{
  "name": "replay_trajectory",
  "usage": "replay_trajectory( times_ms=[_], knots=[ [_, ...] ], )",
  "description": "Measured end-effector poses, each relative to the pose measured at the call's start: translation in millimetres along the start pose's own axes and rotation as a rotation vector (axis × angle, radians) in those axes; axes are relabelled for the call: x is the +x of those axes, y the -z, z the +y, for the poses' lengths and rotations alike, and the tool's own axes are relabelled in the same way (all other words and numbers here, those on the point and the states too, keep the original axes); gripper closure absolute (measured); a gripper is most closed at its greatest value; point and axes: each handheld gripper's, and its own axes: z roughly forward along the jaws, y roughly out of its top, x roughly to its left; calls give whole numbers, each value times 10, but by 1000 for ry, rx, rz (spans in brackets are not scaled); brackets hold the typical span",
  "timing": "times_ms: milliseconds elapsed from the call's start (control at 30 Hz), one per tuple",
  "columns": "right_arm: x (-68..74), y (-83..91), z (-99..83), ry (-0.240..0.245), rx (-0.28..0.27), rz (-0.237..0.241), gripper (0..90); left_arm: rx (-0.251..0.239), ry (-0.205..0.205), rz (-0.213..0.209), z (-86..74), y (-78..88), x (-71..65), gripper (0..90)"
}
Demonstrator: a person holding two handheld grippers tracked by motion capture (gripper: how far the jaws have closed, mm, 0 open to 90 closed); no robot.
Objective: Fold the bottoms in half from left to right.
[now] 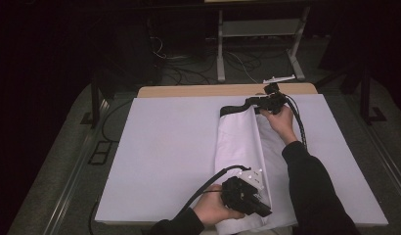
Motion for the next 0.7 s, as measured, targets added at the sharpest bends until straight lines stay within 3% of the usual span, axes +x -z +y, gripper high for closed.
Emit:
replay_trajectory(
  times_ms=[200, 700],
  knots=[
    [17, 5, 25, 37, 9, 10, 862, 8, 7, 7, 66, -137, -2, 876],
    [-124, 50, 12, 33, 31, -2, 862, 7, 41, 10, 182, -401, 89, 876]
  ],
)
